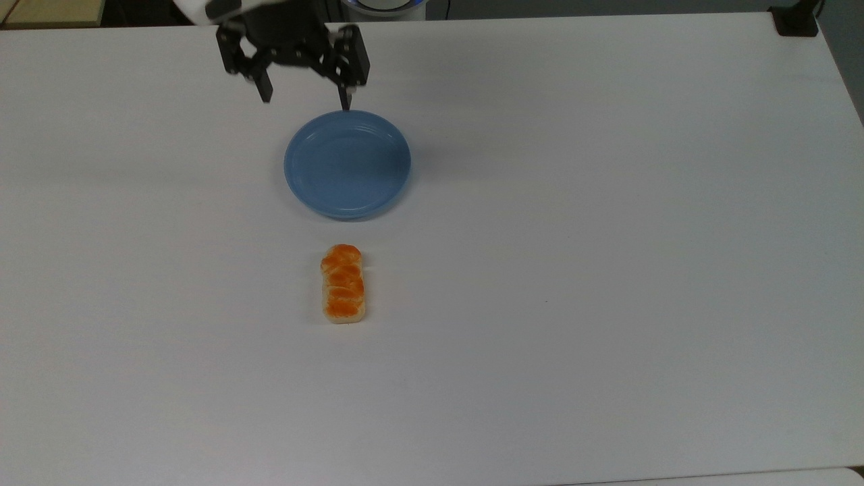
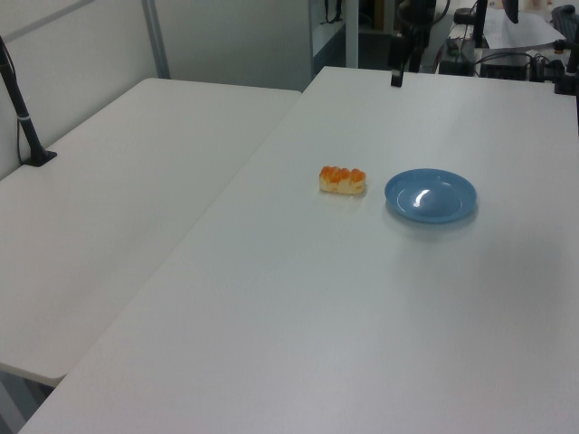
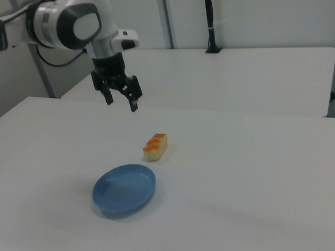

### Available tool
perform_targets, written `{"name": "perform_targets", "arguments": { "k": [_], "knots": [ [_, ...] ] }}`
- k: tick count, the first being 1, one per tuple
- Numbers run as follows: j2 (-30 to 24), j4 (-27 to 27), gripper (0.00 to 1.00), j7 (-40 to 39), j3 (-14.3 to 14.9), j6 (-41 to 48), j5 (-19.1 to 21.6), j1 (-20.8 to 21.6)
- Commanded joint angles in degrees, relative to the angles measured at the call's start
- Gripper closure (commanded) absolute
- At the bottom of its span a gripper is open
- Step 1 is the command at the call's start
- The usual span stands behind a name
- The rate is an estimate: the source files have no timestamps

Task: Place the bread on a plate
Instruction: 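Move the open gripper over the orange-topped bread roll and lower it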

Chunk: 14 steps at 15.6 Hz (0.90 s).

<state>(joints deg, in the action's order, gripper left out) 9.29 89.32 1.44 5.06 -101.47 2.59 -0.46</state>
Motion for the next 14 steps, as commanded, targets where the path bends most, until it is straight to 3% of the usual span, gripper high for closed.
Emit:
{"name": "perform_targets", "arguments": {
  "k": [1,5,11,14],
  "knots": [
    [5.55,-0.98,0.01,-0.73,-0.05,-3.54,0.57,0.02],
    [13.02,-5.46,0.01,2.25,-0.84,-6.73,0.13,0.37],
    [19.26,-7.40,0.01,3.48,-1.02,-10.85,-1.09,1.25],
    [24.01,-11.79,0.01,5.15,-1.02,-11.03,-2.85,2.04]
  ]
}}
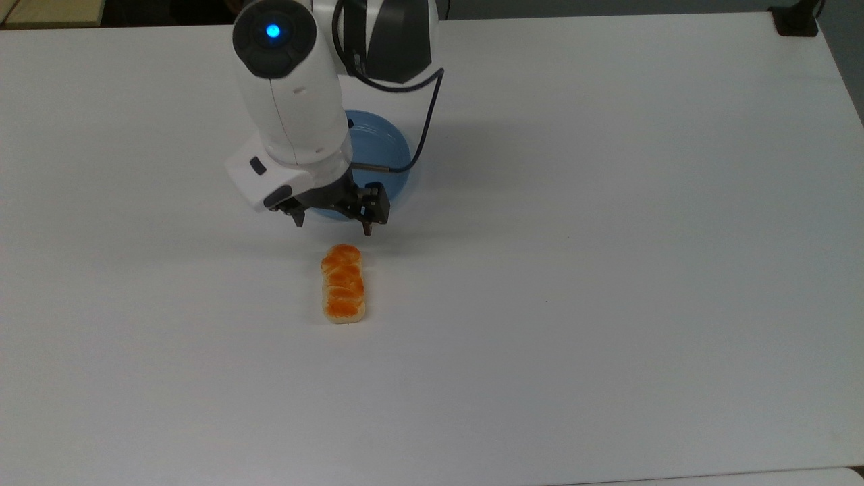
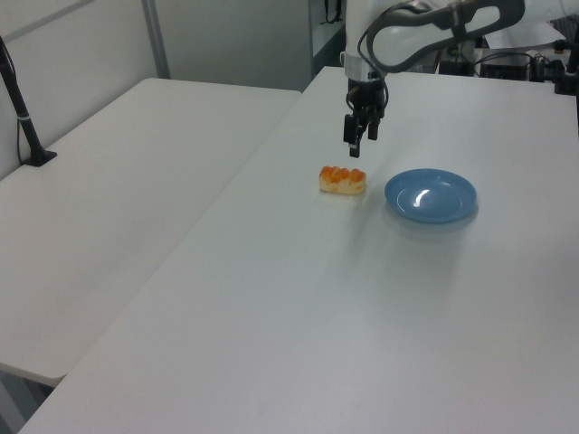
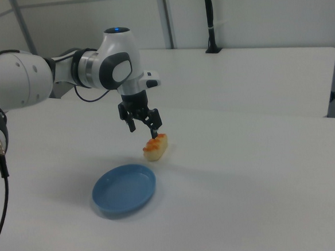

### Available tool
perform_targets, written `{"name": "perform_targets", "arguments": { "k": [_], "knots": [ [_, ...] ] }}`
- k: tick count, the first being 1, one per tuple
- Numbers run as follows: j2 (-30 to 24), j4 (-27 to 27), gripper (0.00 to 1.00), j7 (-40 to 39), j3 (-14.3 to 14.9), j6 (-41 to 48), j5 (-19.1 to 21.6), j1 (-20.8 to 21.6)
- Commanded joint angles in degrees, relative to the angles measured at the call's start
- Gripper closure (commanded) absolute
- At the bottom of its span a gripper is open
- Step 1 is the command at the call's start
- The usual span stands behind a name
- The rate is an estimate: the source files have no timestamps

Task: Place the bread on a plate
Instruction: 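Move the open gripper over the orange-topped bread roll and lower it, then close the gripper on the bread roll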

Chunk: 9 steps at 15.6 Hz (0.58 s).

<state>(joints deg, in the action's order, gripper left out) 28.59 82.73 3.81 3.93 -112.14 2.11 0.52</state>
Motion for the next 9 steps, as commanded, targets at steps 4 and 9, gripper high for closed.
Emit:
{"name": "perform_targets", "arguments": {
  "k": [4,9],
  "knots": [
    [7.70,-5.56,0.01,3.48,0.12,-2.37,-3.69,2.12],
    [10.17,-5.74,0.01,6.29,0.03,-6.68,-5.53,2.12]
  ]
}}
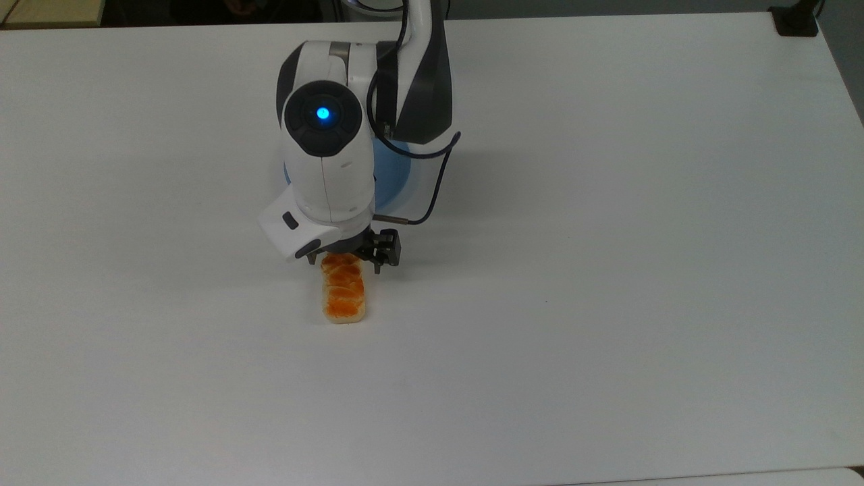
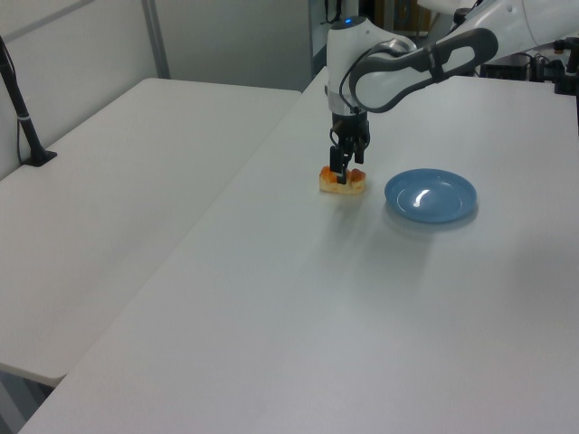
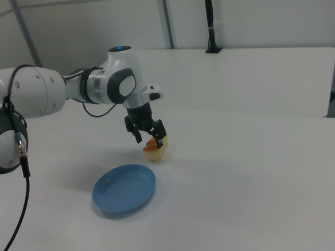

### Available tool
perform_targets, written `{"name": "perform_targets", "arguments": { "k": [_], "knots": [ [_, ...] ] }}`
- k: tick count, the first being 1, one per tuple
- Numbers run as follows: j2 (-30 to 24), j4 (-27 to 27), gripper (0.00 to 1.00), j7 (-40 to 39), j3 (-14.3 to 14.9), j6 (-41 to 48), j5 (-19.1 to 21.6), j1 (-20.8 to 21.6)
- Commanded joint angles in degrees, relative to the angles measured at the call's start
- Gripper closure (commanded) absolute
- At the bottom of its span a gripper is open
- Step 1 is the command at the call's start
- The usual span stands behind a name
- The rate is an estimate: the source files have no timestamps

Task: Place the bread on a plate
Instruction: 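Close the gripper on the bread roll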

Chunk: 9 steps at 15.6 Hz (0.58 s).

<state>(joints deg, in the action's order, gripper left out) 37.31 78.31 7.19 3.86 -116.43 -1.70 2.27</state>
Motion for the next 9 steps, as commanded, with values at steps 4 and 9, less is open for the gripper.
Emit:
{"name": "perform_targets", "arguments": {
  "k": [4,9],
  "knots": [
    [2.58,-1.14,0.02,3.01,0.10,-2.66,-2.77,0.10],
    [2.68,-1.23,0.41,3.01,0.10,-2.75,-2.69,0.19]
  ]
}}
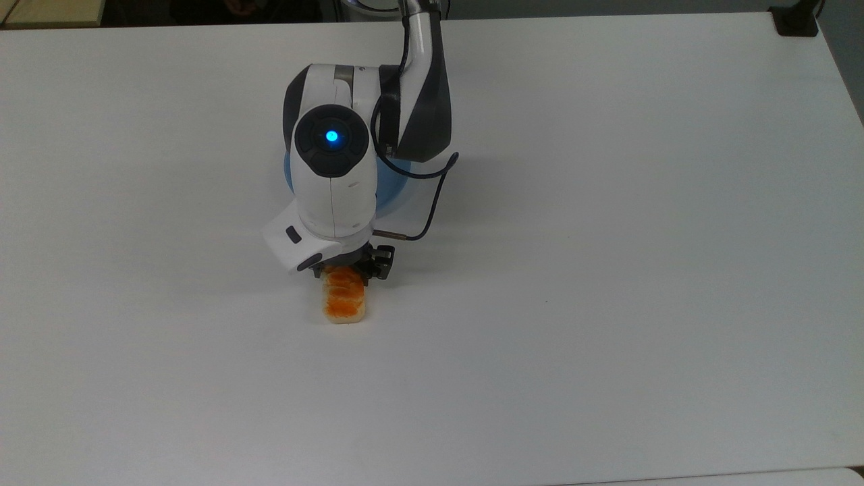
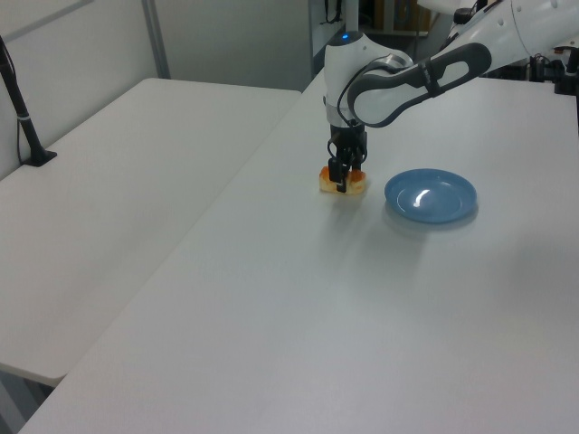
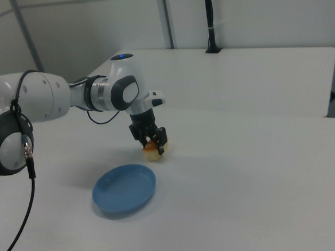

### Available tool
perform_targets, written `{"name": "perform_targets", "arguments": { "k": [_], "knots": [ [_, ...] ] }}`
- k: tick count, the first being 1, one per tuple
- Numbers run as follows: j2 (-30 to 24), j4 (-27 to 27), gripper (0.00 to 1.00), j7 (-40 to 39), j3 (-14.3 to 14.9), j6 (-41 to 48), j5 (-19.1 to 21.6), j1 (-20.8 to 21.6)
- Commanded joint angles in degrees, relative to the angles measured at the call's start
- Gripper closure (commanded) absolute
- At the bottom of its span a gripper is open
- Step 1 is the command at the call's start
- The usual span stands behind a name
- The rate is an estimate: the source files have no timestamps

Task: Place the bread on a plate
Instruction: 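Close the gripper on the bread roll, then lift the bread roll and carry it over the blue plate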

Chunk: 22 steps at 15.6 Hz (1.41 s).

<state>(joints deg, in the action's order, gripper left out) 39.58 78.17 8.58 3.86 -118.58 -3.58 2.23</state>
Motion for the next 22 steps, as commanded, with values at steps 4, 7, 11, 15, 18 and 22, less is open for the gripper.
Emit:
{"name": "perform_targets", "arguments": {
  "k": [4,7,11,15,18,22],
  "knots": [
    [-5.54,-0.30,0.44,1.61,0.00,0.36,-0.11,-0.30],
    [-13.98,4.78,0.48,1.70,-0.78,1.33,0.07,-0.03],
    [-23.13,12.16,0.48,1.00,-1.49,5.63,0.07,-0.38],
    [-32.09,23.31,0.49,-1.46,-1.49,5.82,-0.02,-0.82],
    [-34.04,28.95,0.51,-1.73,-1.49,5.20,-0.28,-0.47],
    [-36.06,35.89,0.52,-1.82,-1.49,2.84,-1.16,-0.65]
  ]
}}
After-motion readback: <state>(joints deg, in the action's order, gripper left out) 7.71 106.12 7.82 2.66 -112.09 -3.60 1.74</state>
